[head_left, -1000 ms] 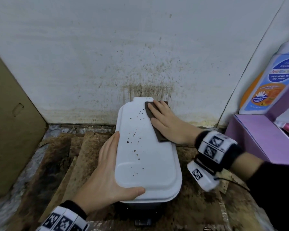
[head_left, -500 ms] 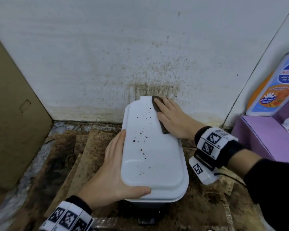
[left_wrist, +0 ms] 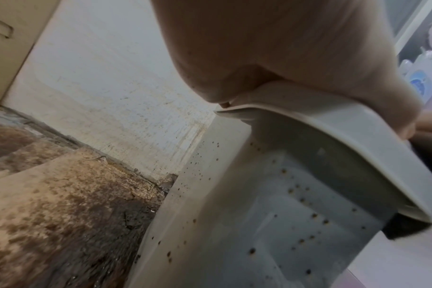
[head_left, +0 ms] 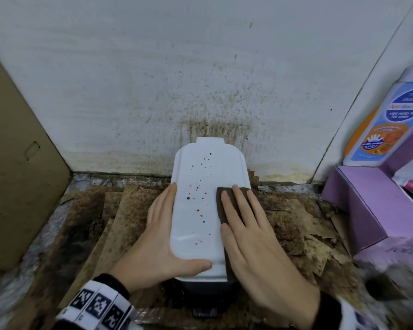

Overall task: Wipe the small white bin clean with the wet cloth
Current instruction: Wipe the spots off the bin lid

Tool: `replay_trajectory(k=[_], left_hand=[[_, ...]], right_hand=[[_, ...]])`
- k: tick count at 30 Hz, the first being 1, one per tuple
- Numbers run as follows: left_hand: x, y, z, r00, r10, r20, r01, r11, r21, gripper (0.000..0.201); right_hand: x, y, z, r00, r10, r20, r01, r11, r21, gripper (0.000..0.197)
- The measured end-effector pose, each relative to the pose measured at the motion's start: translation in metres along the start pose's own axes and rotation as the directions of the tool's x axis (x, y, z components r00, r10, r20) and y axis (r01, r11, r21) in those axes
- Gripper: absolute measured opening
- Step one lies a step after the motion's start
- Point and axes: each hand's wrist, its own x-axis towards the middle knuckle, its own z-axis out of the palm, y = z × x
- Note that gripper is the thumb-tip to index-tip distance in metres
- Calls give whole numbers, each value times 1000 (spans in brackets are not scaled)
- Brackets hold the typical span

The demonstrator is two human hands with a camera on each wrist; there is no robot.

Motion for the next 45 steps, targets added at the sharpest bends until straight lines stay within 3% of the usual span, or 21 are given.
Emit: replay_trajectory(k=[2,7,10,13,22,30,34,38,45], left_hand=[[0,1,-1,1000,-15,13,15,1000,-3,153],[0,1,-4,999,-32,30,33,999,-22,153],[1,1,-5,999,-39,37,40,999,-22,153],[2,0,-6,999,-34,38,35,999,-36,152],[1,2,-4,999,-23,27,23,1000,-3,152],[-1,2,-1,1000,-12,11,12,1000,9,151],[-2,2,1,1000,-4,-6,4,1000,-1,150],[0,0,1,1000,-14,-13,14,1000,-5,149],[0,1,-2,1000,-23,6,23,999,-25,151]], right_hand=[[23,13,0,1000,-11,-3,11,999,-42,68],[111,38,-12,996,76,50,-79,994,76,64],[153,52,-29,989,14,150,-15,1000,5,82],[173,50,-44,982,91,167,-105,992,74,58],[135,39,-44,986,47,160,-55,997,46,57],[8,10,-4,999,20,-28,-12,966,258,59],[-28,-14,10,993,86,-84,-53,940,336,54],[-18,-13,11,988,85,-130,-38,945,326,54],[79,32,-16,999,38,20,-42,964,263,60]])
